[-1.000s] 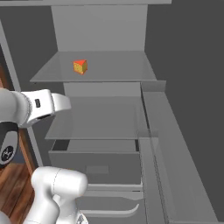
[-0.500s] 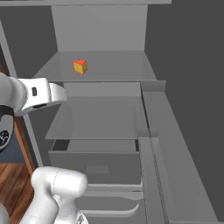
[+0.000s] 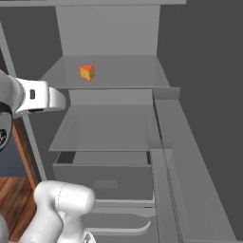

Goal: Take the cheese, steak, and lemon wedge from the fridge and place them on the plate on the dining counter to create an appetizer plate.

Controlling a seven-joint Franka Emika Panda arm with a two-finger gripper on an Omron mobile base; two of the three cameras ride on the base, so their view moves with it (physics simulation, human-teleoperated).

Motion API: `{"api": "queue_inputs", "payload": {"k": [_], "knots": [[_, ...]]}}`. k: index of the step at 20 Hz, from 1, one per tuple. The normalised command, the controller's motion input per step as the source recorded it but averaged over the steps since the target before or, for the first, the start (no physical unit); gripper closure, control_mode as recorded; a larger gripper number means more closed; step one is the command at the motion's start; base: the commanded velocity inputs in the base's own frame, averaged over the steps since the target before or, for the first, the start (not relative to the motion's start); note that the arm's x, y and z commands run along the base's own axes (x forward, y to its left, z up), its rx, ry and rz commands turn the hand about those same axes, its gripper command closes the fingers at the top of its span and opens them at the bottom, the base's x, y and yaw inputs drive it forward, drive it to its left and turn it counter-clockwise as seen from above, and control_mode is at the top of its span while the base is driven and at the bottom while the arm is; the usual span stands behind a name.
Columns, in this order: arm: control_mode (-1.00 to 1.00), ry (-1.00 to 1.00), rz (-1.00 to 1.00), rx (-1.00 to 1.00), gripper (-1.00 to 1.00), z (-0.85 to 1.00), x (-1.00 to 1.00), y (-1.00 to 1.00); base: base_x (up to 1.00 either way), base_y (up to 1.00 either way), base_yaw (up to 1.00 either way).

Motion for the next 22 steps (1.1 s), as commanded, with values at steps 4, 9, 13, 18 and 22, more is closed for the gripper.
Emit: {"api": "queue_inputs", "payload": {"k": [4,9,13,18,22], "knots": [[-1.0,0.0,0.0,0.08,-1.0,0.19,0.19,0.12,0.0,0.0,0.0],[-1.0,-0.03,0.0,0.13,-1.0,0.36,0.13,-0.01,0.0,0.0,0.0],[-1.0,0.01,0.0,0.12,-1.0,0.06,0.53,-0.12,0.0,0.0,0.0],[-1.0,0.05,0.0,0.02,-1.0,0.0,0.7,-0.01,0.0,0.0,0.0],[-1.0,0.0,0.0,-0.04,-1.0,-0.07,0.61,0.0,0.0,0.0,0.0]]}}
